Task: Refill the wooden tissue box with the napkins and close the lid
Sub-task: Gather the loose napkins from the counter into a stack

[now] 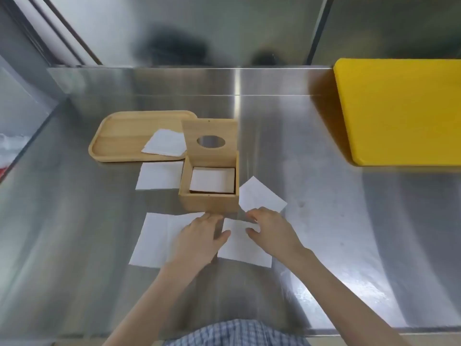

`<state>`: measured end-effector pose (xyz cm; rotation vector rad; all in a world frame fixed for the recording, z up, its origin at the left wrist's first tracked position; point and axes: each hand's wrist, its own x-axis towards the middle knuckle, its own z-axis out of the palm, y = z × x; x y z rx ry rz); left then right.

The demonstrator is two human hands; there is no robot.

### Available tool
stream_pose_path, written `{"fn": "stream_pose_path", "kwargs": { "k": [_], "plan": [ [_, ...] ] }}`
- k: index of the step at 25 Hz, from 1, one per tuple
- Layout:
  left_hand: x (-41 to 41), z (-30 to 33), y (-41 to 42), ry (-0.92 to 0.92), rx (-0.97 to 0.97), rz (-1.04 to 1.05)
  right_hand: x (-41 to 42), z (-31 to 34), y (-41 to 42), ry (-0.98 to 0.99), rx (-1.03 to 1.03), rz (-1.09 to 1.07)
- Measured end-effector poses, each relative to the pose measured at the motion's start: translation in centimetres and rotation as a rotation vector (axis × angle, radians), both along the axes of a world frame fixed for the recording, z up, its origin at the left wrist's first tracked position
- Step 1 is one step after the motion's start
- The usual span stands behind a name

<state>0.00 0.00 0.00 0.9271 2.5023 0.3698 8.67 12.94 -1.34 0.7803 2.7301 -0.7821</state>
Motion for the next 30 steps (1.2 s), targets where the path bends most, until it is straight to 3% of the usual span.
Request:
{"fn": "stream_pose_path", "kwargs": {
  "k": [9, 15, 18, 22, 30],
  "plan": [
    [0.4, -3.3, 0.3, -0.005, -0.048, -0.041, -1.5, -2.2, -1.4, -0.074, 0.217, 0.089],
    [0.5, -3.5, 0.1, -0.015, 0.006, -0.023, -1.3, -2.2, -1.7, -0.063, 0.198, 0.077],
    [0.7, -3.3, 0.1, -0.085, 0.065, 0.028, -0.7, -1.6, -1.5, -0.012, 0.091, 0.025],
    [0.8, -2.4, -0.2, -0.377, 0.223, 0.239, 0.4, -0.2, -0.9, 0.135, -0.245, -0.132],
    [1.8, -1.4, -0.2, -1.294, 0.715, 0.695, 1.3, 1.9, -1.0, 0.343, -0.854, -0.513]
  ]
}}
